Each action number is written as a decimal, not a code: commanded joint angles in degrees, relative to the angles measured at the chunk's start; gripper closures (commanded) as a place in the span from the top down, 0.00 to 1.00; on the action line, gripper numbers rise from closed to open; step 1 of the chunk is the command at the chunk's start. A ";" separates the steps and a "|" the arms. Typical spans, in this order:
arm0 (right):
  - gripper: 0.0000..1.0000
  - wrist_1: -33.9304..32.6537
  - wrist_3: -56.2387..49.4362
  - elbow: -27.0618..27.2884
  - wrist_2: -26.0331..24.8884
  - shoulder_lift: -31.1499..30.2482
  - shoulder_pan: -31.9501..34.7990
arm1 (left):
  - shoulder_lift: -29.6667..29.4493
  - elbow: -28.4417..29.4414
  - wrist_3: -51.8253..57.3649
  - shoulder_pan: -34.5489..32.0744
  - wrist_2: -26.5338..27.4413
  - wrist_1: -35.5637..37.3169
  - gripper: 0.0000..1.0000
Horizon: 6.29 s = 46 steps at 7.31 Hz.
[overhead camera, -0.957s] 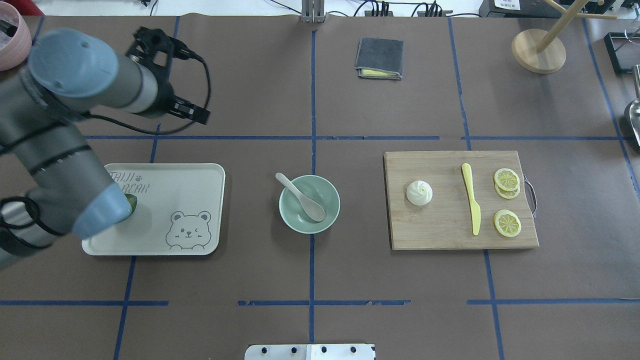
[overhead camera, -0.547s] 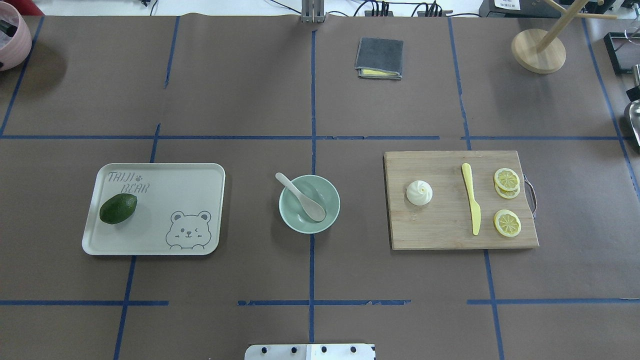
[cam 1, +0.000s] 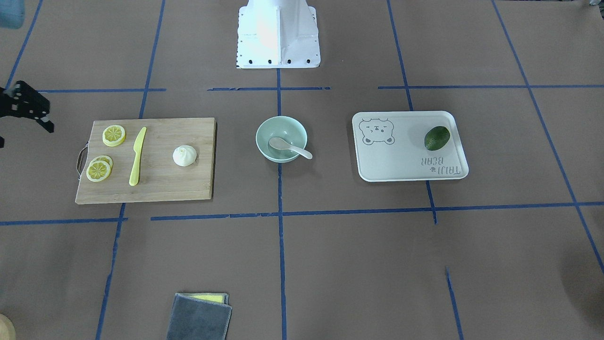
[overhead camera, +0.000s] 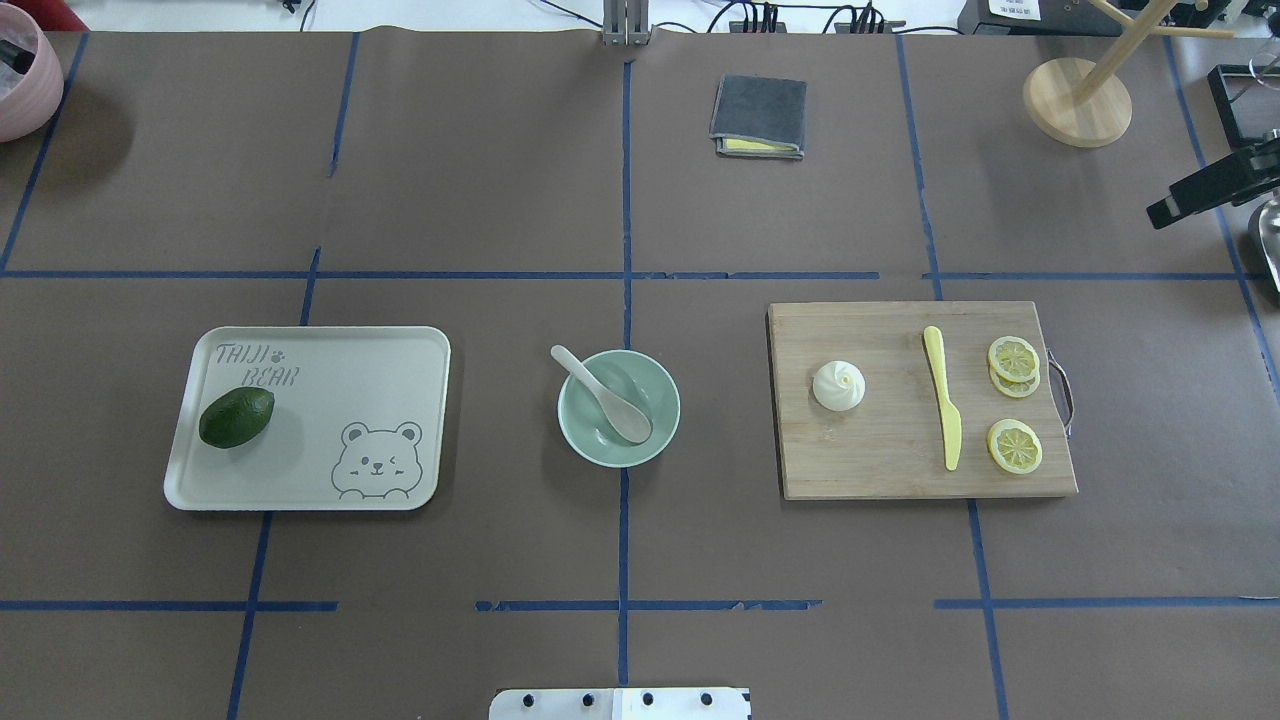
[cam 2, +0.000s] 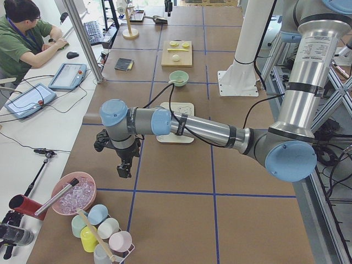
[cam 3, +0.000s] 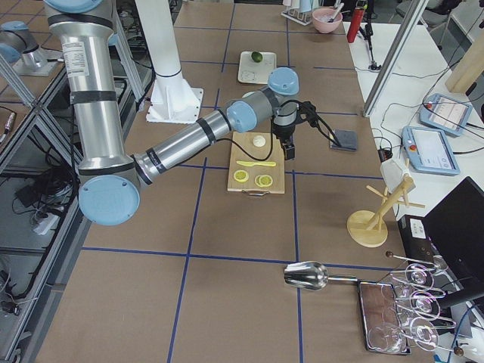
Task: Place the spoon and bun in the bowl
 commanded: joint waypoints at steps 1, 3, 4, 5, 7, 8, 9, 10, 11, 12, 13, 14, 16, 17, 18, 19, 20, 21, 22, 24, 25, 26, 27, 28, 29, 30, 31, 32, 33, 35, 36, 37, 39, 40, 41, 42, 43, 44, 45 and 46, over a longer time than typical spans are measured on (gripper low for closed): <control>1.00 0.15 11.86 -2.49 -8.98 6.35 -12.40 | 1.57 0.15 -0.15 -0.23 -1.84 -0.12 1.00; 0.93 0.23 20.39 -5.40 -16.88 11.29 -20.49 | 1.57 -0.12 -0.15 -0.23 -2.37 -0.12 1.00; 0.90 3.54 22.42 -6.98 -18.40 11.31 -22.79 | 1.48 -0.12 -0.06 -0.23 -2.46 -0.21 1.00; 0.87 8.97 24.71 -10.21 -18.68 11.48 -24.81 | 1.48 -0.03 -0.06 -0.23 -2.46 -0.39 1.00; 0.83 12.71 26.57 -13.67 -22.27 11.83 -28.33 | 1.57 -0.12 -0.06 -0.23 -2.46 -0.47 1.00; 0.80 12.63 26.49 -13.67 -22.29 11.66 -28.70 | 1.57 -0.12 -0.06 -0.23 -2.46 -0.48 1.00; 0.77 12.54 26.49 -13.59 -22.37 11.22 -28.87 | 1.48 -0.12 -0.06 -0.23 -2.46 -0.48 1.00; 0.69 12.37 26.49 -13.50 -22.29 10.87 -28.79 | 1.48 -0.12 -0.06 -0.23 -2.46 -0.56 1.00; 0.45 11.93 26.23 -13.67 -22.03 10.78 -28.79 | 1.48 -0.21 -0.06 -0.23 -2.46 -0.56 1.00; 0.00 11.75 26.22 -13.76 -21.85 10.60 -28.79 | 1.48 -0.21 -0.06 -0.23 -2.55 -0.56 1.00; 0.00 11.75 26.14 -13.59 -21.76 10.69 -28.79 | 1.48 -0.21 -0.06 -0.23 -2.55 -0.56 1.00; 0.00 11.75 26.22 -13.50 -21.76 10.69 -28.79 | 1.48 -0.29 -0.06 -0.23 -2.55 -0.56 1.00; 0.00 11.49 26.92 -13.15 -22.02 12.09 -29.05 | 1.48 -0.47 -0.06 -0.23 -2.55 -0.48 1.00; 0.00 6.44 29.10 -13.41 -22.11 16.71 -29.22 | 1.48 -0.73 -0.06 -0.23 -2.55 -0.48 1.00; 0.00 -0.05 31.56 -13.76 -22.29 23.28 -29.84 | 1.48 -0.82 -0.06 -0.23 -2.55 -0.48 1.00; 0.00 -2.47 35.07 -14.98 -22.46 28.31 -30.89 | 1.39 -0.82 -0.06 -0.23 -2.55 -0.48 1.00; 0.00 -2.58 41.02 -18.30 -24.29 33.40 -32.81 | 1.39 -0.82 -0.06 -0.23 -2.55 -0.48 1.00; 0.00 -2.58 43.86 -23.29 -27.70 38.15 -35.61 | 1.30 -0.82 -0.06 -0.23 -2.55 -0.56 1.00; 0.00 -2.32 46.41 -26.21 -31.39 39.85 -37.99 | 1.13 -0.73 -0.06 -0.23 -2.55 -0.56 1.00; 0.15 -2.49 46.70 -26.15 -32.48 37.52 -39.68 | 1.13 -0.73 -0.06 -0.23 -2.55 -0.56 1.00; 0.99 -2.49 46.70 -25.81 -33.79 37.50 -39.95 | 1.13 -0.73 -0.06 -0.23 -2.55 -0.56 1.00; 1.00 -2.49 46.36 -25.80 -33.89 37.50 -39.95 | 1.13 -0.82 -0.06 -0.23 -2.55 -0.56 1.00; 1.00 -2.49 45.74 -25.63 -33.80 37.50 -39.95 | 1.13 -0.73 -0.06 -0.23 -2.55 -0.56 1.00; 1.00 -2.58 45.65 -24.23 -33.54 37.50 -39.86 | 1.13 -0.82 -0.06 -0.23 -2.55 -0.56 1.00; 1.00 -3.01 43.65 -22.57 -32.93 37.50 -38.21 | 1.13 -0.73 0.02 -0.23 -2.55 -0.56 1.00; 1.00 -5.80 38.75 -19.85 -28.31 36.80 -33.67 | 1.13 -0.82 0.02 -0.23 -2.55 -0.56 1.00; 1.00 -6.44 32.35 -16.52 -21.74 33.57 -27.10 | 1.13 -0.82 0.11 -0.23 -2.46 -0.56 1.00; 1.00 -6.44 22.63 -14.92 -15.41 29.80 -19.63 | 1.13 -0.82 0.11 -0.23 -2.37 -0.48 1.00; 1.00 -6.44 10.87 -14.99 -9.69 25.76 -11.12 | 1.39 -1.00 0.11 -0.23 -2.20 -0.30 1.00; 1.00 -6.80 -12.67 -16.21 1.91 16.98 6.11 | 1.56 -1.00 0.29 -0.23 -2.02 -0.39 1.00; 1.00 -6.80 -23.85 -17.18 2.58 12.06 11.94 | 1.83 -1.87 0.55 -0.40 -1.93 -0.47 1.00; 1.00 -6.88 -31.09 -18.23 3.20 8.96 16.87 | 4.70 -4.49 0.64 -0.32 -1.84 -1.08 1.00; 1.00 -7.59 -36.52 -18.95 3.73 2.72 23.74 | 12.51 -7.58 0.64 -0.41 -2.37 -8.34 1.00; 1.00 -7.76 -35.75 -19.12 3.73 0.17 25.34 | 13.77 -7.33 0.47 -0.41 -2.37 -10.65 1.00; 1.00 -7.33 -35.48 -19.12 3.55 -2.99 26.92 | 13.43 -6.28 0.46 -0.32 -2.11 -10.67 1.00; 1.00 -6.89 -36.52 -19.21 3.47 -5.80 27.46 | 13.69 -6.53 0.46 -0.41 -2.37 -10.58 1.00; 1.00 -6.80 -36.53 -19.04 3.47 -7.14 27.90 | 13.00 -6.62 0.29 -0.41 -2.20 -10.24 1.00; 1.00 -6.54 -36.27 -18.77 3.64 -8.46 27.99 | 12.73 -6.45 -0.06 -0.49 -2.28 -9.97 1.00; 1.00 -6.10 -36.09 -18.86 3.64 -9.08 27.99 | 13.08 -7.32 -0.06 -0.49 -2.37 -10.06 1.00; 1.00 -5.14 -36.09 -19.12 3.64 -9.26 27.90 | 13.34 -7.33 0.02 -0.49 -2.20 -10.23 1.00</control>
